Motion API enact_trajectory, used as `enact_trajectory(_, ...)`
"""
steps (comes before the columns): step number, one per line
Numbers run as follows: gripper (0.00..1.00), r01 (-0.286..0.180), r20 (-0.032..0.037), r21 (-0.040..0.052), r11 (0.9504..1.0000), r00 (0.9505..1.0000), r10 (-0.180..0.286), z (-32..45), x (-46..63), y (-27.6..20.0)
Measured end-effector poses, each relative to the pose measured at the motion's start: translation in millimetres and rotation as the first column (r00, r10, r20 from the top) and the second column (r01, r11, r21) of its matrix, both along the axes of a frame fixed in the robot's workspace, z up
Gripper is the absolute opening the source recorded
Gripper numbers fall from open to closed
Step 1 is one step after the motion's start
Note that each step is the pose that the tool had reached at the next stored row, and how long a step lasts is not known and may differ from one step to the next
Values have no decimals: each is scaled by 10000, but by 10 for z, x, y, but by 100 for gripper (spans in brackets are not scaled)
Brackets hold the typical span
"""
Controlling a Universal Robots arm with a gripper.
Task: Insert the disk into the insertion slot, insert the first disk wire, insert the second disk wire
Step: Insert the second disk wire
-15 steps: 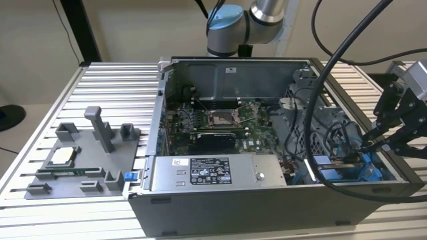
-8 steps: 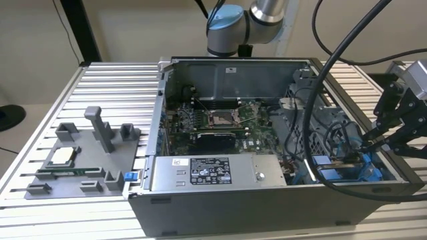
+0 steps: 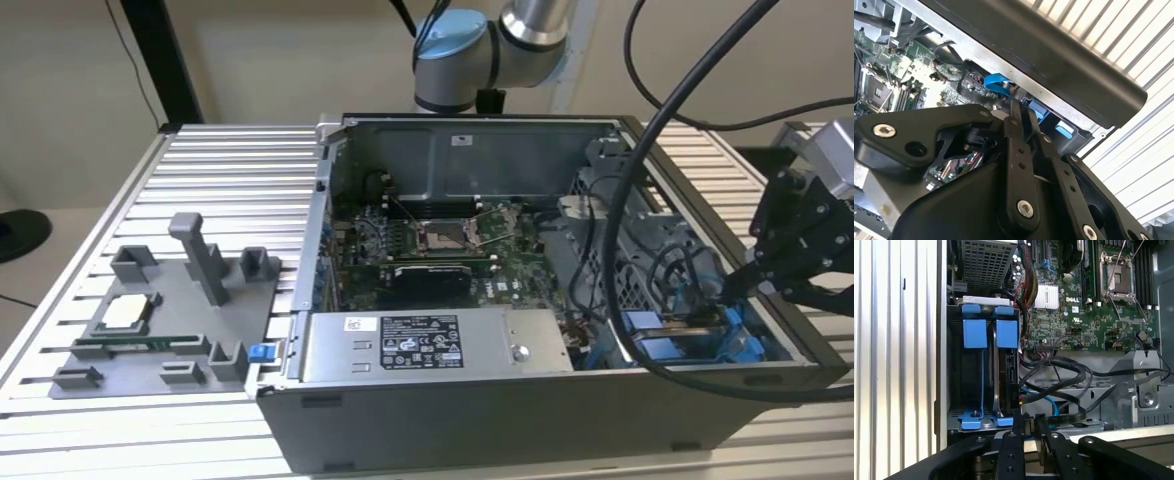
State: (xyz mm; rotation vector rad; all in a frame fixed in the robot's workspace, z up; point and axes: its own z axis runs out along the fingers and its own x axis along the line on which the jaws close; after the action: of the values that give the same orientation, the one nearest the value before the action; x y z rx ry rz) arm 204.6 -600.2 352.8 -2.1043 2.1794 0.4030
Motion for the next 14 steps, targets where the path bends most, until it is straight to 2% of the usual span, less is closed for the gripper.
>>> enact_trajectory(10, 100, 30, -20, -1, 10000, 10000, -30, 0, -7, 0)
enact_trajectory(14, 100, 54, -30, 29, 10000, 10000, -54, 5, -10, 0)
